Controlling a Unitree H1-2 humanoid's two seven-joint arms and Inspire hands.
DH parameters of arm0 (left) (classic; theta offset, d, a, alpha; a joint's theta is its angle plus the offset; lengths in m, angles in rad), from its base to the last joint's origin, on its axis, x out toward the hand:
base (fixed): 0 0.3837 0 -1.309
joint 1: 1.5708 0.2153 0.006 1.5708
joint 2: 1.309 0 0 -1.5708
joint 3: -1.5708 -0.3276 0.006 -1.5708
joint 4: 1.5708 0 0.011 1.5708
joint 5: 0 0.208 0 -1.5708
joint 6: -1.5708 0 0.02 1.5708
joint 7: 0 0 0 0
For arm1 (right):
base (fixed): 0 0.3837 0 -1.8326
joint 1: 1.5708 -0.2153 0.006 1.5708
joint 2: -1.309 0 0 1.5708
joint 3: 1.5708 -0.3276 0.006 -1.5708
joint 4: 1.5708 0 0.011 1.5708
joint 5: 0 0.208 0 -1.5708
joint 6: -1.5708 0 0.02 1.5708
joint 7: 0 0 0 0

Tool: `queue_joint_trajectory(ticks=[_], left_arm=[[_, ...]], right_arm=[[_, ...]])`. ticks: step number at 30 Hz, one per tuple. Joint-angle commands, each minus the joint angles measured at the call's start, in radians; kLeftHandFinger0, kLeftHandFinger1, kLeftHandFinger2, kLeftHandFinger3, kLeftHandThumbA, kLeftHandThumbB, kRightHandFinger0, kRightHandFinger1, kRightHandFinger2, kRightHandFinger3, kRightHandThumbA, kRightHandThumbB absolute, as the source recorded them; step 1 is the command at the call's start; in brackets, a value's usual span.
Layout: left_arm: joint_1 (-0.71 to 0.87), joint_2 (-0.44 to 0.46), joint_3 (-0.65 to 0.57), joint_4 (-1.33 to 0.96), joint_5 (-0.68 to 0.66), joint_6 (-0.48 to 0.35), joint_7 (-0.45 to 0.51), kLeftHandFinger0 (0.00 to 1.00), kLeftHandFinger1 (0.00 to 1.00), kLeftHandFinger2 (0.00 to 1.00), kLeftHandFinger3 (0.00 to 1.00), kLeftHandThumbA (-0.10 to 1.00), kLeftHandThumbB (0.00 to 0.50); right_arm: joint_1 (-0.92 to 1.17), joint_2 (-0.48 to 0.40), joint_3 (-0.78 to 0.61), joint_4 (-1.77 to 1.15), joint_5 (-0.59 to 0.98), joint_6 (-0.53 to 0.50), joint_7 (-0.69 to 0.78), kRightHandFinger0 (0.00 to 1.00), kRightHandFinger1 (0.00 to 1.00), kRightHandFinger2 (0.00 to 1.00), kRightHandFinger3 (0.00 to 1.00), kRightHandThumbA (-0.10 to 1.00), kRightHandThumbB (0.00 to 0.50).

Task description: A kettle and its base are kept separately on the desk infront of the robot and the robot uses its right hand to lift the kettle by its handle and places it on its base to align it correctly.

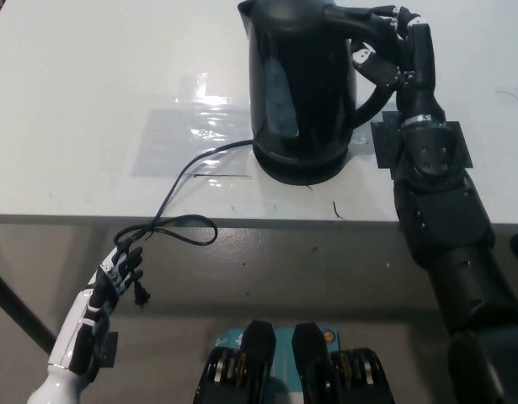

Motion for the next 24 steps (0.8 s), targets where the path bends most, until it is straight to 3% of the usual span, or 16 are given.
queue_joint_trajectory(ticks=[1, 2, 7, 15, 24], left_arm=[[-0.015, 0.014, 0.008, -0.024, -0.016, -0.024, -0.016, 1.00, 1.00, 1.00, 1.00, 1.00, 0.077], [-0.015, 0.014, 0.007, -0.024, -0.017, -0.026, -0.017, 1.00, 1.00, 1.00, 1.00, 1.00, 0.077], [-0.015, 0.018, 0.008, -0.021, -0.009, -0.031, -0.016, 1.00, 1.00, 1.00, 1.00, 1.00, 0.069], [-0.010, 0.016, 0.009, -0.021, -0.009, -0.029, -0.013, 1.00, 1.00, 1.00, 1.00, 1.00, 0.083], [-0.007, 0.011, 0.008, -0.026, -0.012, -0.027, -0.012, 1.00, 1.00, 1.00, 1.00, 1.00, 0.073]], right_arm=[[-0.015, 0.002, 0.003, -0.154, 0.015, -0.048, 0.014, 0.00, 0.16, 0.53, 0.55, -0.10, 0.121], [-0.007, 0.003, 0.004, -0.170, 0.015, -0.042, 0.016, 0.00, 0.16, 0.53, 0.55, -0.10, 0.121], [0.077, 0.008, 0.011, -0.332, 0.066, -0.027, 0.087, 0.00, 0.30, 0.68, 0.77, -0.10, 0.080], [0.146, 0.014, 0.012, -0.451, 0.085, 0.013, 0.116, 0.05, 0.33, 0.68, 0.72, -0.10, 0.085], [0.143, 0.039, 0.013, -0.354, 0.053, -0.031, 0.090, 0.00, 0.30, 0.65, 0.70, -0.10, 0.087]])
